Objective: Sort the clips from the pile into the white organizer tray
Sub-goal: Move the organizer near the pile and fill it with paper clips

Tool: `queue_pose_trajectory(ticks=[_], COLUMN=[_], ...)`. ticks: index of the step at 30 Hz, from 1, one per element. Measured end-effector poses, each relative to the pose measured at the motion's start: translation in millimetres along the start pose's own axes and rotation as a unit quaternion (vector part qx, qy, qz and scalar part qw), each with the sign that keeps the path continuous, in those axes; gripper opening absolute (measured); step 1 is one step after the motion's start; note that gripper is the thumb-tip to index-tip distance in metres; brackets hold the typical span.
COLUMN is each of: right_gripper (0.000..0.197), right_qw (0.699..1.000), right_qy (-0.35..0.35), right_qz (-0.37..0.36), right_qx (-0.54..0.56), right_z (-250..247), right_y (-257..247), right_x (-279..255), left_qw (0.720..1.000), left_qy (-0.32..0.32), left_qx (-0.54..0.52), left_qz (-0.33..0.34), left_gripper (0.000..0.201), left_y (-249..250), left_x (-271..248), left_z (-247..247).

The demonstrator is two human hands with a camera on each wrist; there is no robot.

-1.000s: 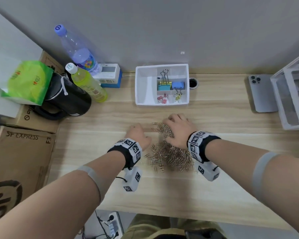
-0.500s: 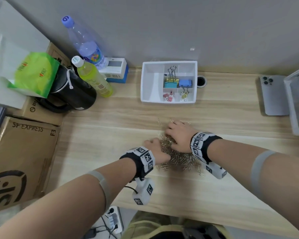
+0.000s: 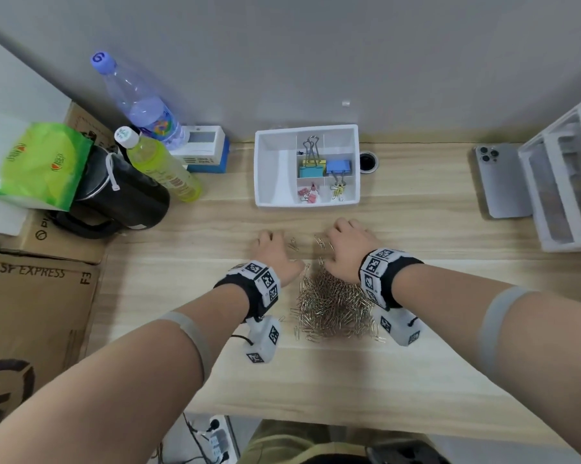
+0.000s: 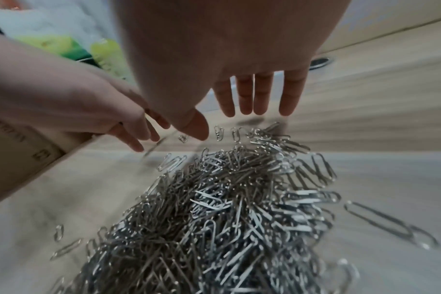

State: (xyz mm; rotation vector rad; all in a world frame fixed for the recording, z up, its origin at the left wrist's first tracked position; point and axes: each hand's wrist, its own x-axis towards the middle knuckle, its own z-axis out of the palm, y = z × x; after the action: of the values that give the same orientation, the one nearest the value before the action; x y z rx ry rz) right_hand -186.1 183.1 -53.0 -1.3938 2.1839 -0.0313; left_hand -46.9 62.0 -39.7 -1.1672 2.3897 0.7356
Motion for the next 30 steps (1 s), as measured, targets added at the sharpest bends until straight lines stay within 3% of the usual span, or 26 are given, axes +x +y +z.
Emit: queue_pose_trajectory(ticks=[2,6,9,13,16,19,21,24,27,30], right_gripper=[0.069,0.082,0.073,0.044,0.034,0.042,0.05,0.056,0.052,0.051], right_qw=[1.0,0.998,0.996,0.989,0.99,0.996,1.0,0.997,0.998,0.997], right_qy=[-0.021,-0.052,-0.063,-0.099,-0.089,-0.044,-0.004,-0.008,-0.032,-0.056], right_qz=[0.016,-0.025,-0.052,-0.101,-0.088,-0.053,0.006,0.073,0.04,-0.013], right_qx=[0.013,0.0,0.017,0.036,0.069,0.058,0.018,0.015,0.027,0.048], right_z=[5,11,12,10,3,-2,-1,5,16,24], right_y=[5,11,8,3,4,2,2,2,2,-1], right_x=[-2,-4,-5,-10,-13,-10,-6,-8,-16,-26], left_qw=[0.999,0.996,0.994,0.988,0.984,0.992,0.997,0.999,0.992,0.989], left_qy=[-0.011,-0.026,-0.042,-0.081,-0.097,-0.045,-0.003,0.014,-0.006,-0.038], left_qx=[0.031,0.047,0.011,-0.024,-0.03,-0.024,-0.017,0.023,0.066,0.077], left_qz=[0.034,0.069,0.104,0.129,0.148,0.113,0.069,0.046,0.104,0.12], left_gripper=[0.078,0.074,0.061,0.064,0.051,0.055,0.058,0.074,0.082,0.083], left_y=[2,14,21,14,8,-1,-11,-21,-16,-5], left_x=[7,6,-1,-7,-12,-14,-13,-14,-12,-9], left_z=[6,21,29,33,29,21,17,14,17,22])
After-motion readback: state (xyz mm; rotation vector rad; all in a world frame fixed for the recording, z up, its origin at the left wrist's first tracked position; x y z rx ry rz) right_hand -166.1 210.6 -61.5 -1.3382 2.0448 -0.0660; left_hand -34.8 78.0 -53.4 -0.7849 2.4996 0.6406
